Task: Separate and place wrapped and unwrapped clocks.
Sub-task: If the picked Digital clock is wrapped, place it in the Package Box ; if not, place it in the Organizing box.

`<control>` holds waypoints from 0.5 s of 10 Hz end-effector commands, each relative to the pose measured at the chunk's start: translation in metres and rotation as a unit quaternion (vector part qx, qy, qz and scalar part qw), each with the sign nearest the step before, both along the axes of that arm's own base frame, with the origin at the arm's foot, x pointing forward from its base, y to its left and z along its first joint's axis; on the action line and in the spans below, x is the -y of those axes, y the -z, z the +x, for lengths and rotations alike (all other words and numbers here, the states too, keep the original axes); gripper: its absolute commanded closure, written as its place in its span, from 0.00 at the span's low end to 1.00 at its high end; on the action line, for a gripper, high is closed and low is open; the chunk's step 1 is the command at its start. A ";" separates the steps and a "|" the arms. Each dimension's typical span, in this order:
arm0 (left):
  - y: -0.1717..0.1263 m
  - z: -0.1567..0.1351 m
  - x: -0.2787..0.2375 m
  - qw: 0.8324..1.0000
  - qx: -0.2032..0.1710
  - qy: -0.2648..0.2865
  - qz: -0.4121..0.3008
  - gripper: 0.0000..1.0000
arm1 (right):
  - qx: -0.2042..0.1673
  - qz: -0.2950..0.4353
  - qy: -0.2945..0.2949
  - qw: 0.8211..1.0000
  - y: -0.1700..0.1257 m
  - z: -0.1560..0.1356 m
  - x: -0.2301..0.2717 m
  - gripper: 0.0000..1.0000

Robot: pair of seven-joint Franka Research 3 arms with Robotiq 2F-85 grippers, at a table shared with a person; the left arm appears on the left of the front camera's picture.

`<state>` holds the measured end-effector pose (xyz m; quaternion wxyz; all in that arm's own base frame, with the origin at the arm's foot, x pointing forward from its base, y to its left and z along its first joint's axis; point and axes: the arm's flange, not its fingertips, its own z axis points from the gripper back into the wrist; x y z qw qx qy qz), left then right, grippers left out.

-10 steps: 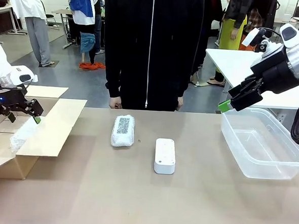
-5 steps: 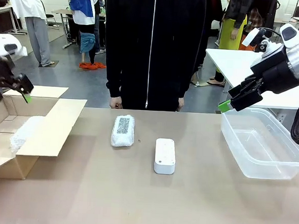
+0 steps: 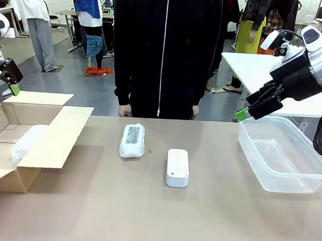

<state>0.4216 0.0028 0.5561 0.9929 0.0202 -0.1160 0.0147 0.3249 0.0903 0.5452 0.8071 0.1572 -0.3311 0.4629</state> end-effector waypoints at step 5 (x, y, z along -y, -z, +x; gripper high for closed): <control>0.003 0.001 0.000 1.000 -0.006 0.000 0.000 0.00 | -0.004 0.010 -0.006 1.000 0.002 0.001 0.000 0.00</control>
